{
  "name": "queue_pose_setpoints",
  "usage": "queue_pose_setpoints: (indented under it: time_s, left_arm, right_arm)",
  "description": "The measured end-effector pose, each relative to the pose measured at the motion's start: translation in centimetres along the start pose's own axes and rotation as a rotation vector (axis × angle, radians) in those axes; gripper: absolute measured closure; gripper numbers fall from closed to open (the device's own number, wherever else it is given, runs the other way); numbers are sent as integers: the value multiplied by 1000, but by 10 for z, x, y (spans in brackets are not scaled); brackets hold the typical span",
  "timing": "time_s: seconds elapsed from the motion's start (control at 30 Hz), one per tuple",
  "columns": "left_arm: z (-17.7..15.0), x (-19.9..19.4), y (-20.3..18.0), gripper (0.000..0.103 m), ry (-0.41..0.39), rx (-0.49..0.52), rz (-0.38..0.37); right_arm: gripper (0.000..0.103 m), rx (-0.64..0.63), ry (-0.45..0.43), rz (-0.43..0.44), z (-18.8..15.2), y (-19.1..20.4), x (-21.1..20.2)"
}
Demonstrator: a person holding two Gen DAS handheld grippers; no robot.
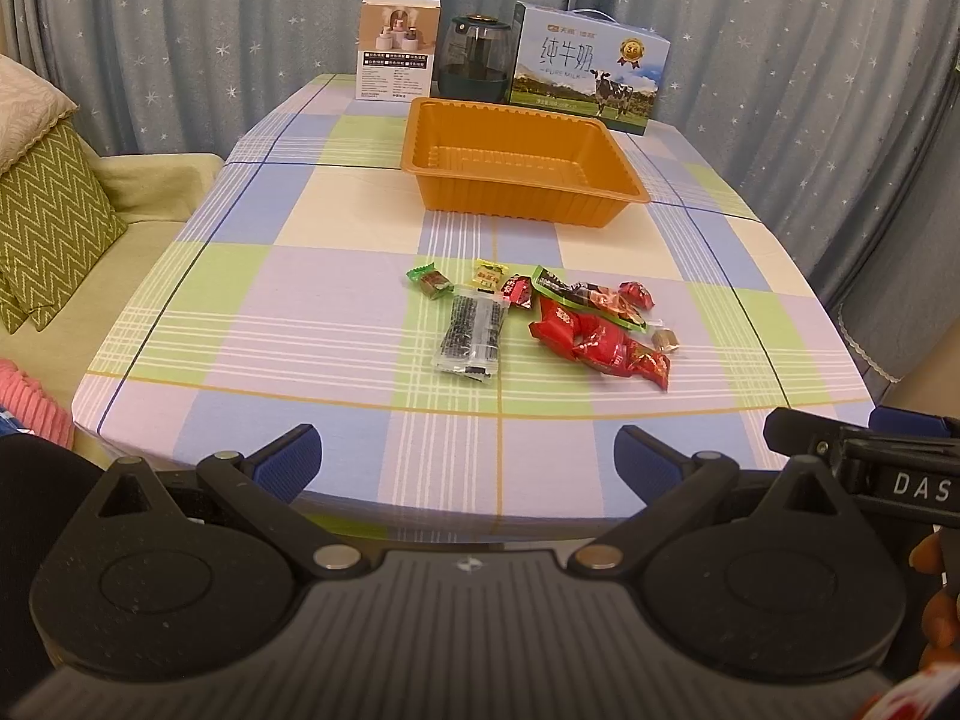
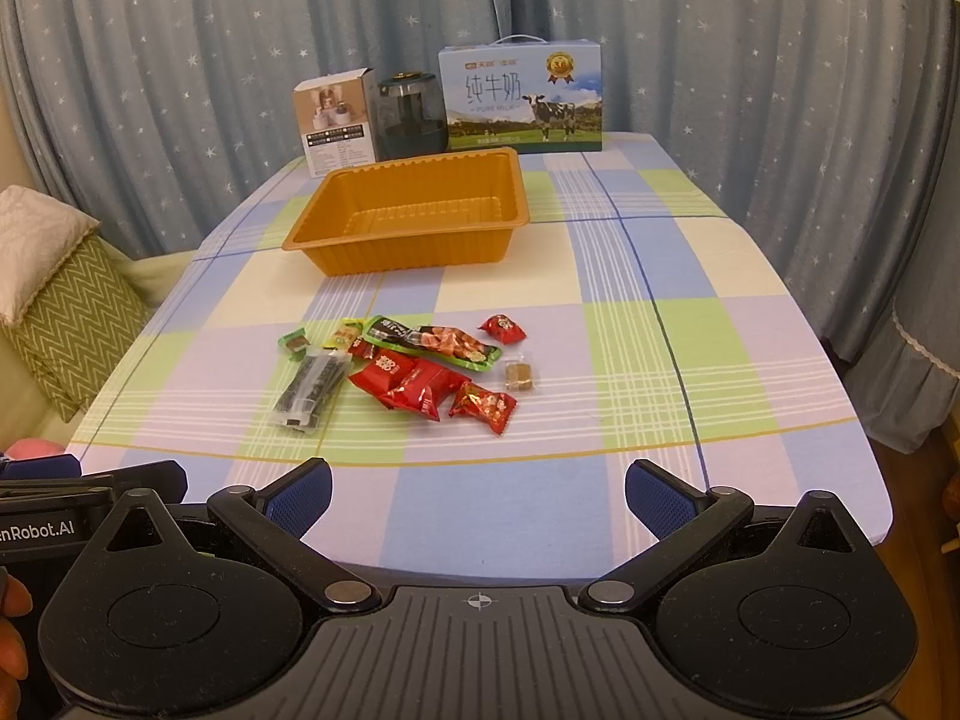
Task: Organize snacks
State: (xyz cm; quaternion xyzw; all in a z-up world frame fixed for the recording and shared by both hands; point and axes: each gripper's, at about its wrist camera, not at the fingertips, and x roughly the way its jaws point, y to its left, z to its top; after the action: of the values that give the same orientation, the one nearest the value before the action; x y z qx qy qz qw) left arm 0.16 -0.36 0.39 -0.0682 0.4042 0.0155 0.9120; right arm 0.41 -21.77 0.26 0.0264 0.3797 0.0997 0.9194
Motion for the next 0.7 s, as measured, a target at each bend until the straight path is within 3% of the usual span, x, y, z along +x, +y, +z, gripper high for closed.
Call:
queue_pose_setpoints:
  time_s: [0.7]
  left_arm:
    - [-1,0,-2,0,-2,0,-2]
  right_arm:
    - [0,5,0,4,-1,-1,-1]
